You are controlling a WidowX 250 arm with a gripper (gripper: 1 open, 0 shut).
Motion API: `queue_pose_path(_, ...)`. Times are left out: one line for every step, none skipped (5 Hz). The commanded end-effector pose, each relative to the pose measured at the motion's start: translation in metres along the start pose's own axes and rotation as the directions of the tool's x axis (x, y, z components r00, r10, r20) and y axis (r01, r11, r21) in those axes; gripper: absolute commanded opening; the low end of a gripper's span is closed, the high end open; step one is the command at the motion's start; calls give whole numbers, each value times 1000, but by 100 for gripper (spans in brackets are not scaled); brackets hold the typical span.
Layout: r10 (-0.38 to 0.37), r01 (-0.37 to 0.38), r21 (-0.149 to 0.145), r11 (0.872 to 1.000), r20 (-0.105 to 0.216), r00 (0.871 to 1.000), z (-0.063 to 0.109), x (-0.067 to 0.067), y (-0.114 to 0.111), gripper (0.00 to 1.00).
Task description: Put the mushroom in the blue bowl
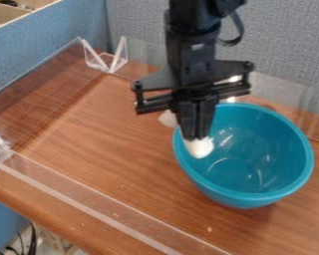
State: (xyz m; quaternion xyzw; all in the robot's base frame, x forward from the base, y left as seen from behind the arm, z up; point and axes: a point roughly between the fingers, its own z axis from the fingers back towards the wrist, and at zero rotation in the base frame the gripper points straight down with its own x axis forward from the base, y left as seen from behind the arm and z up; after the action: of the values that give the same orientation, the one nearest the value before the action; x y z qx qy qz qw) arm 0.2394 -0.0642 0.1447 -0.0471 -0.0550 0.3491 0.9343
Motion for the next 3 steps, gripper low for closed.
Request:
queue_pose_path(-41, 43, -52, 998, 40, 998, 17, 1, -16, 0)
queue_pose_path(-46, 48, -45, 998, 38, 998, 14, 5, -18, 0)
queue_pose_path(-99, 101, -46, 994, 30, 995, 12, 7, -20, 0)
